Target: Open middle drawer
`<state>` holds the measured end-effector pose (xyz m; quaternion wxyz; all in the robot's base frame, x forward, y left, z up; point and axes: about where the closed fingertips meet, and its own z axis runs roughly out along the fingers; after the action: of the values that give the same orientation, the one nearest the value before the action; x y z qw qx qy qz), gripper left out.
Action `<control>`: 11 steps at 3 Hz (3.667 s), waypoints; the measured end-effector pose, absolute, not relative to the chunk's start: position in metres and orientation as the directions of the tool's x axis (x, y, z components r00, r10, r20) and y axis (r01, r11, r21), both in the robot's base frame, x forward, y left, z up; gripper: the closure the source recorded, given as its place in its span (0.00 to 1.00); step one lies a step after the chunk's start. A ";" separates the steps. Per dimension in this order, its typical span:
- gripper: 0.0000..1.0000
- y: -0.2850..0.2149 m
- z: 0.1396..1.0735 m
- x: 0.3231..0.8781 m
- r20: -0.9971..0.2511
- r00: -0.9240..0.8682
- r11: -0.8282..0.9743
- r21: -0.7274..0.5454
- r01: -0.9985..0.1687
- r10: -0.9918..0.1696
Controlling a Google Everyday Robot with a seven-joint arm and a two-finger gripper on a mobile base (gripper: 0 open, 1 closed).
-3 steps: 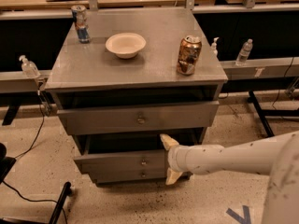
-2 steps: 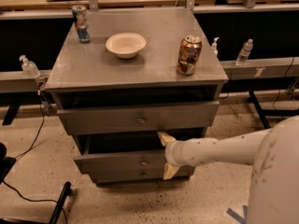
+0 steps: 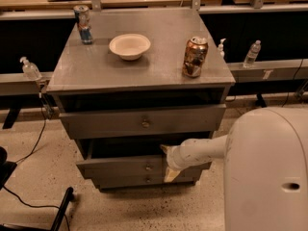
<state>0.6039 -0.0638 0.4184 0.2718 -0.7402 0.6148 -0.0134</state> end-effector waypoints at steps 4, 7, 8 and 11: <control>0.27 -0.080 0.421 0.532 -0.336 0.186 -0.062 -0.349 -0.935 -0.923; 0.27 -0.084 0.476 0.483 -0.369 0.192 -0.026 -0.410 -0.912 -0.910; 0.28 -0.080 0.492 0.509 -0.357 0.224 -0.045 -0.445 -0.894 -0.907; 0.24 -0.075 0.418 0.589 -0.669 0.137 0.043 -0.246 -0.968 -0.730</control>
Offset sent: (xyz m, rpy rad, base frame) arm -0.0290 -0.0169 -0.0184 -0.0430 0.0727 -0.0107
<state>0.5889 -0.0745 0.4177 0.3462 -0.6700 0.6339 0.1719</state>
